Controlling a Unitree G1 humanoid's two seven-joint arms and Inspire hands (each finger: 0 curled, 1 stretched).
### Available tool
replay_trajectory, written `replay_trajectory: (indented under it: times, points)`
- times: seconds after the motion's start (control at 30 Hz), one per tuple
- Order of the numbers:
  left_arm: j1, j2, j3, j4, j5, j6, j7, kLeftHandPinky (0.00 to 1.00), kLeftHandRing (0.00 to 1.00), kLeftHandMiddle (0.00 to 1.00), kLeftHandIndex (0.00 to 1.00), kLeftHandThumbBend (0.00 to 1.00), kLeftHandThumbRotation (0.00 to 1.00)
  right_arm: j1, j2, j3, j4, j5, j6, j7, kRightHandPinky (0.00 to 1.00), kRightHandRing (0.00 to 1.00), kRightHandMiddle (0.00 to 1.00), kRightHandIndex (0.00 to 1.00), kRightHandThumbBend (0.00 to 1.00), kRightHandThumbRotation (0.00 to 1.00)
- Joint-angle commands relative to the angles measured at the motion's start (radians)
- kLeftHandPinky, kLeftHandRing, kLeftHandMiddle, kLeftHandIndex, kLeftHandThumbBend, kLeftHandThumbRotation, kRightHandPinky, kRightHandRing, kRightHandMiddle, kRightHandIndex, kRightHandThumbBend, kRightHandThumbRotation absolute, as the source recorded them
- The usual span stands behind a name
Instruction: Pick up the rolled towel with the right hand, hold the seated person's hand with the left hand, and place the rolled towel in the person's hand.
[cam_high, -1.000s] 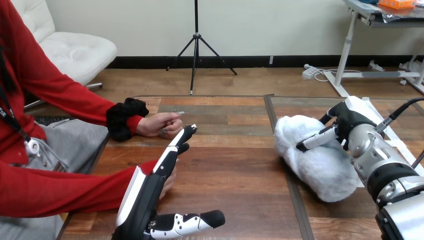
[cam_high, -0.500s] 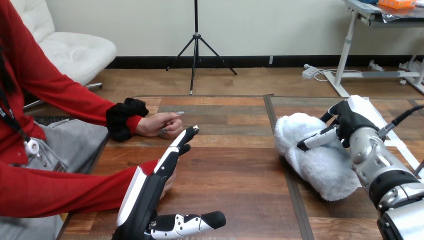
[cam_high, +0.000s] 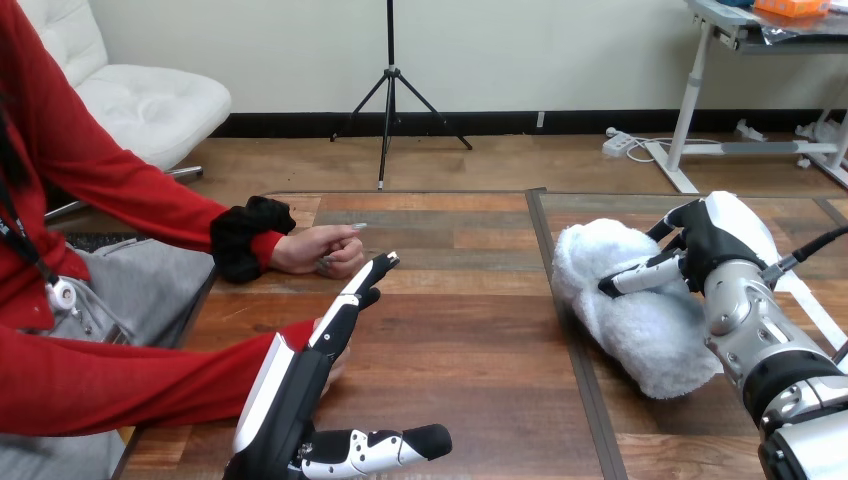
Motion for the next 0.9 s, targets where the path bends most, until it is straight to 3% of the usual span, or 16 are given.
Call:
replay_trajectory:
  times: [0.0,0.27,0.5,0.87]
  points:
    - [-0.040,0.013,0.003,-0.040,-0.017,-0.013,-0.004,0.91,0.95,0.94,0.93,1.00,0.52,-0.032,-0.033,-0.022,-0.059,0.013,-0.054,-0.050,0.43,0.47,0.51,0.45,0.89,0.00]
    - [-0.039,0.013,0.000,-0.039,-0.030,-0.018,-0.013,0.91,0.95,0.94,0.93,1.00,0.52,-0.019,-0.035,-0.050,-0.067,0.032,-0.116,-0.072,0.47,0.50,0.52,0.45,0.89,0.00]
    - [-0.037,0.015,0.010,-0.040,-0.015,-0.022,-0.006,0.91,0.95,0.94,0.93,1.00,0.52,0.005,-0.036,-0.075,-0.083,0.045,-0.219,-0.108,0.46,0.48,0.50,0.45,0.88,0.00]
    - [-0.028,0.026,0.010,-0.055,-0.024,-0.007,-0.017,0.91,0.95,0.94,0.93,1.00,0.52,0.047,-0.021,-0.120,-0.110,0.089,-0.366,-0.143,0.34,0.38,0.44,0.43,0.86,0.00]
